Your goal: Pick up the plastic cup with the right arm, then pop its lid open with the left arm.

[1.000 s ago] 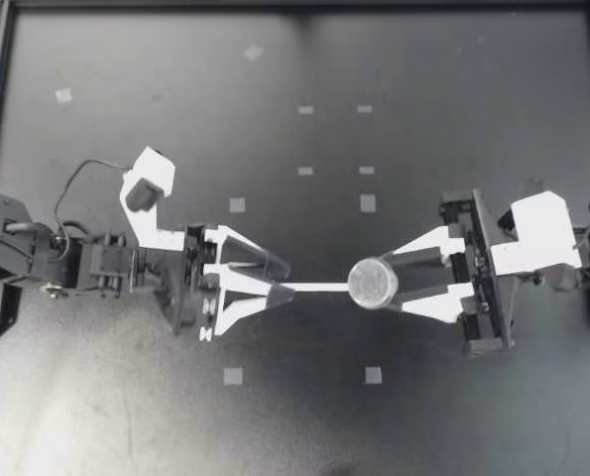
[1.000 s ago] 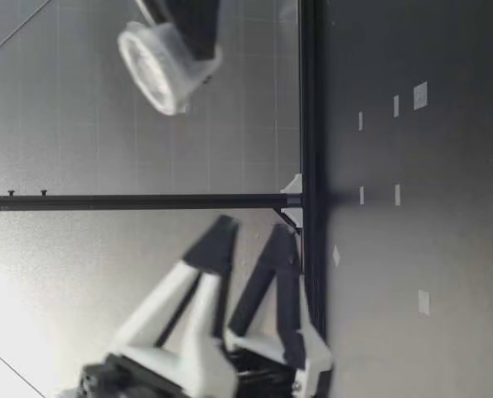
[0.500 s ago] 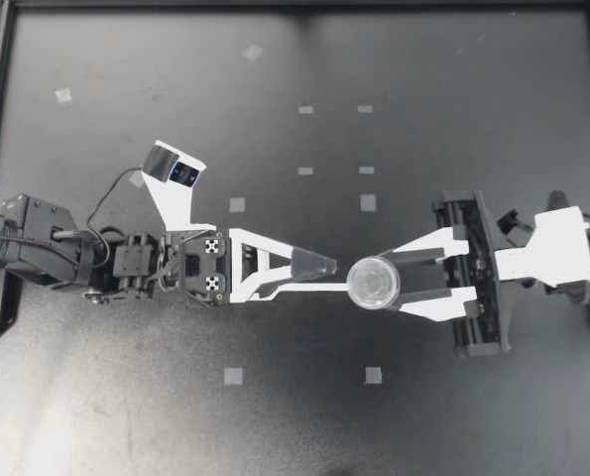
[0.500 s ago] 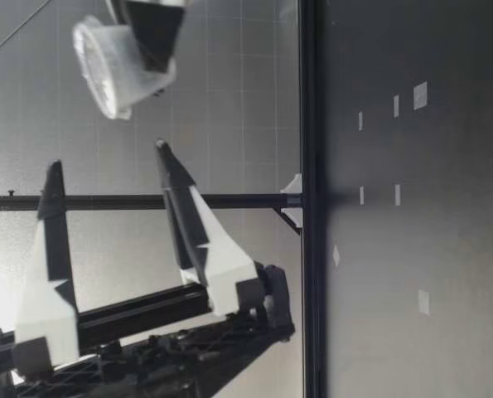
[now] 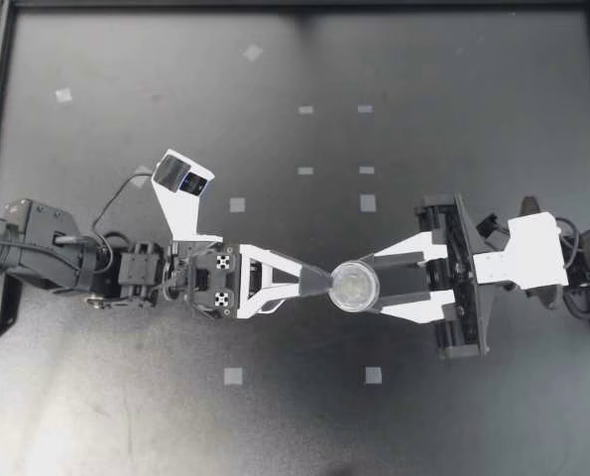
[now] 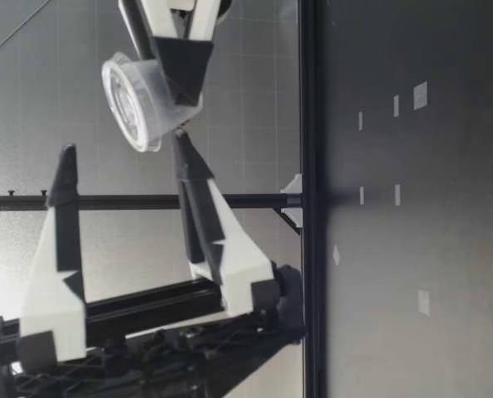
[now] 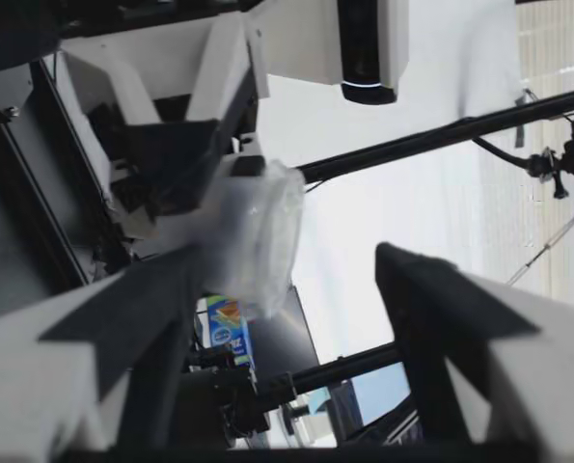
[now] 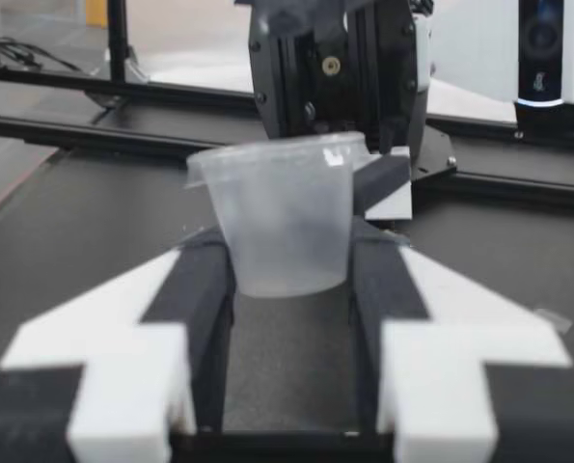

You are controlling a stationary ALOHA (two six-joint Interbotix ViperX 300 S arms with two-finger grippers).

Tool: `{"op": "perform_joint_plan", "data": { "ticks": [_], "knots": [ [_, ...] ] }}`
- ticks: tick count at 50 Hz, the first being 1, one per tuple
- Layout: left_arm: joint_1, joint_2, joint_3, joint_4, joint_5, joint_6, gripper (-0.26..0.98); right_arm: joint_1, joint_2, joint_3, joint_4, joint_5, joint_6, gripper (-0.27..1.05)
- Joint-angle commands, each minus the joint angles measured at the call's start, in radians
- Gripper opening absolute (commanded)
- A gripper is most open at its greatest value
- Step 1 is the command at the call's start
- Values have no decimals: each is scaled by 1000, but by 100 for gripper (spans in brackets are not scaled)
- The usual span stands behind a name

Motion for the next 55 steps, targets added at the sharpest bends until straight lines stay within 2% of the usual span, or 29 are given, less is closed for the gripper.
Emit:
{"op": "perform_joint_plan", "data": {
  "ticks": [1, 23, 55],
  "knots": [
    [-5, -12, -29, 5, -3, 3, 63, 0, -3, -12, 14, 18, 0, 35],
    [-9, -32, -18, 17, -2, 11, 63, -9, -3, 41, 41, 80, 37, 35],
    [-9, -41, -6, 18, -2, 44, 63, -9, 37, 48, 41, 100, 97, 35]
  ]
}}
